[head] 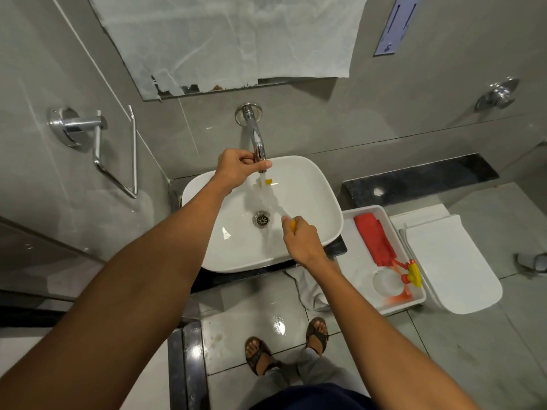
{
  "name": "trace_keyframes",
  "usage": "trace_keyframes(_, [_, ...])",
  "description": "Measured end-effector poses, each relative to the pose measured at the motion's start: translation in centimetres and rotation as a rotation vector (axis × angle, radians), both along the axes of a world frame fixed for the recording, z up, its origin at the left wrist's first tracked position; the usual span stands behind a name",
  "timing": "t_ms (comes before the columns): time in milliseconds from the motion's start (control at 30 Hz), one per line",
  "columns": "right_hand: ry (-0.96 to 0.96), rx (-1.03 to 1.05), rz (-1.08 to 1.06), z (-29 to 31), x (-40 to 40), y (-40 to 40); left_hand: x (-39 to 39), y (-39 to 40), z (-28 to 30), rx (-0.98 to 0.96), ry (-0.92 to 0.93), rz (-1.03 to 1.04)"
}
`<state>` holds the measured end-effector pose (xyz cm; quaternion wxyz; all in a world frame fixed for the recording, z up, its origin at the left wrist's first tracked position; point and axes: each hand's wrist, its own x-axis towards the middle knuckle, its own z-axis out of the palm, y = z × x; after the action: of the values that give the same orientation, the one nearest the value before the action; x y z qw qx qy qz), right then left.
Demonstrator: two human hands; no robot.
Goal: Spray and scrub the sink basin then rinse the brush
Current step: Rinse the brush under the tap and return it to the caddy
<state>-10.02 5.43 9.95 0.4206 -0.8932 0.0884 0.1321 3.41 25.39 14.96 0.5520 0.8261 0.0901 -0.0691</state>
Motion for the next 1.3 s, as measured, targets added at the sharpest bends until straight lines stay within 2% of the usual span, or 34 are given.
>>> trace_keyframes(167, [0.011, 0.004, -0.019, -0.2, -0.1, 0.0, -0.6, -1.8, -0.9, 0.007, -0.079, 0.201])
trace_keyframes(333, [0.015, -0.011, -0.019, -0.4, -0.1, 0.3, -1.3, -4.9, -1.2, 0.111, -0.123, 0.455])
trace_keyframes(600, [0.036, -0.005, -0.007, -0.9, 0.1, -0.5, -1.9, -4.9, -2.2, 0.164, -0.230, 0.414])
trace_keyframes(767, [0.009, 0.040, -0.050, -1.7, 0.0, -3.3, -3.5, -6.2, -3.3, 0.218, -0.064, 0.533])
trace_keyframes(933, [-0.006, 0.060, -0.153, -3.0, -0.2, -8.7, -4.6, -10.0, -5.6, 0.174, 0.121, 0.371])
trace_keyframes(1033, [-0.012, 0.070, -0.229, -4.1, -0.4, -12.2, -4.7, -13.6, -6.5, 0.191, 0.037, 0.225])
trace_keyframes(1167, [-0.009, 0.084, -0.307, -6.2, -1.5, -16.4, -4.4, -18.7, -7.9, 0.278, -0.196, 0.046])
trace_keyframes(1300, [-0.081, 0.108, -0.286, -8.4, -2.0, -19.4, -3.6, -22.9, -9.6, 0.416, -0.237, -0.130])
